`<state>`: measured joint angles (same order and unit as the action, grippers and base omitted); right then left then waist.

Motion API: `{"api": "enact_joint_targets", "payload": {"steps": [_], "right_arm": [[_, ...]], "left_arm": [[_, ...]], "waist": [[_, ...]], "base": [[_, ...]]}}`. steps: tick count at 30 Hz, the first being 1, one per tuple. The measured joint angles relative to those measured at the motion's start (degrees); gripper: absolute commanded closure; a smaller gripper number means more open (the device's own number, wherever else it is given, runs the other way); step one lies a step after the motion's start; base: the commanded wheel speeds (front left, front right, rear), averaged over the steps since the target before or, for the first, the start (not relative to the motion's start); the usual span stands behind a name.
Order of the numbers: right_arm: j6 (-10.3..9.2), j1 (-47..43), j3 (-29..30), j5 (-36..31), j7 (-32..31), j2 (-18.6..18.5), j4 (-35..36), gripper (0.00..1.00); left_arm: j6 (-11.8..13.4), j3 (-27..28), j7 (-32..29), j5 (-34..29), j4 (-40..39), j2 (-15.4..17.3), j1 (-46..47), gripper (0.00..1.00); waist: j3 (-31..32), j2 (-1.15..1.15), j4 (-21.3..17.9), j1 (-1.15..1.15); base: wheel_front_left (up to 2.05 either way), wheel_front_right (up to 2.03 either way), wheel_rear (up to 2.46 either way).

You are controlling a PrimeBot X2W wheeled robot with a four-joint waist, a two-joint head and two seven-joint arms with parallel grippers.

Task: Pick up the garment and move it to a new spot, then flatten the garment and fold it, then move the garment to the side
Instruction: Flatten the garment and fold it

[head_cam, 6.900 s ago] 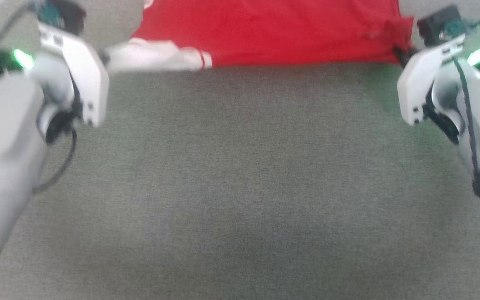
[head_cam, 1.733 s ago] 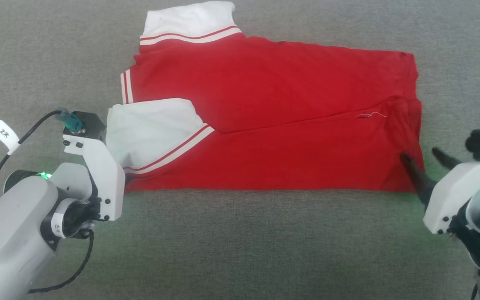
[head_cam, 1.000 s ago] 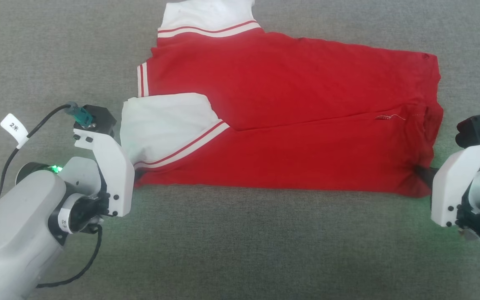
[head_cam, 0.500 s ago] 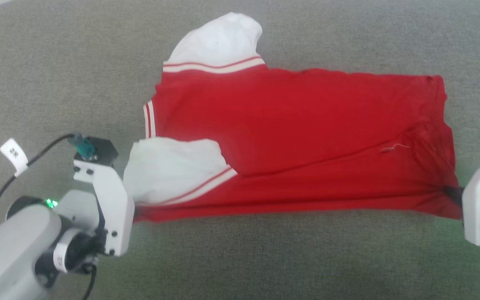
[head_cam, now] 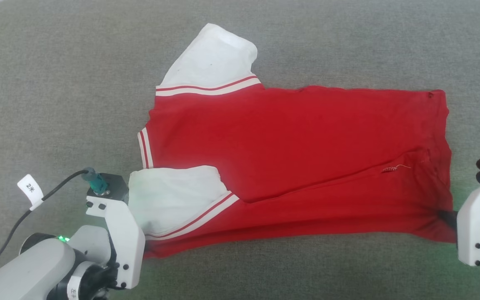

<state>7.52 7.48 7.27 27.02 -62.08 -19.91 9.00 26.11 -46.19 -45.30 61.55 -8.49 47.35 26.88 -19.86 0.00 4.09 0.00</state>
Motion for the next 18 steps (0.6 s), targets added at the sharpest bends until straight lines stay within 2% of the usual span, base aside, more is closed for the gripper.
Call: {"api": "enact_joint_targets", "payload": {"steps": [1,2,3,4,5,9,18], "right_arm": [[0.00,0.3,-0.1,-0.1,0.6,0.3,-0.6,0.84],[0.00,0.7,-0.3,-0.4,1.2,0.5,-1.4,0.61],[0.00,1.1,-0.5,-0.5,1.6,0.7,-2.2,0.51],[-0.01,1.4,-0.8,-0.4,1.9,0.9,-2.6,0.30],[-0.02,1.6,-1.0,-0.4,2.4,1.1,-3.3,0.00],[-0.02,2.3,-1.6,-0.4,3.7,1.7,-4.2,0.00],[-0.03,4.3,-2.1,-0.6,9.6,1.9,-3.3,0.00]], "left_arm": [[-0.5,0.0,0.4,0.0,0.5,-0.3,0.1,0.53],[-1.1,-0.1,0.6,-0.1,1.0,-0.6,0.2,0.07],[-1.4,-0.1,0.8,-0.1,1.4,-0.7,0.3,0.00],[-1.5,-0.1,0.8,-0.1,1.5,-0.7,0.4,0.00],[-1.6,0.0,0.6,-0.1,1.6,-0.7,0.6,0.00],[-1.5,0.6,0.3,-0.1,1.4,0.4,1.7,0.00],[-0.2,3.3,-3.1,-0.8,-3.2,5.9,6.0,0.00]], "waist": [[0.0,0.00,-0.1,0.00],[0.1,0.00,-0.3,0.00],[0.2,0.00,-0.4,0.00],[0.3,0.00,-0.6,0.00],[0.4,0.00,-0.7,0.00],[1.0,0.00,-1.4,0.00],[2.3,0.00,-4.3,0.00]], "base": [[0.00,0.00,0.00],[0.00,0.00,0.00],[0.00,0.00,0.00],[0.00,0.00,0.00],[0.00,0.00,0.00],[0.00,0.00,0.00],[0.00,0.00,0.00]]}}
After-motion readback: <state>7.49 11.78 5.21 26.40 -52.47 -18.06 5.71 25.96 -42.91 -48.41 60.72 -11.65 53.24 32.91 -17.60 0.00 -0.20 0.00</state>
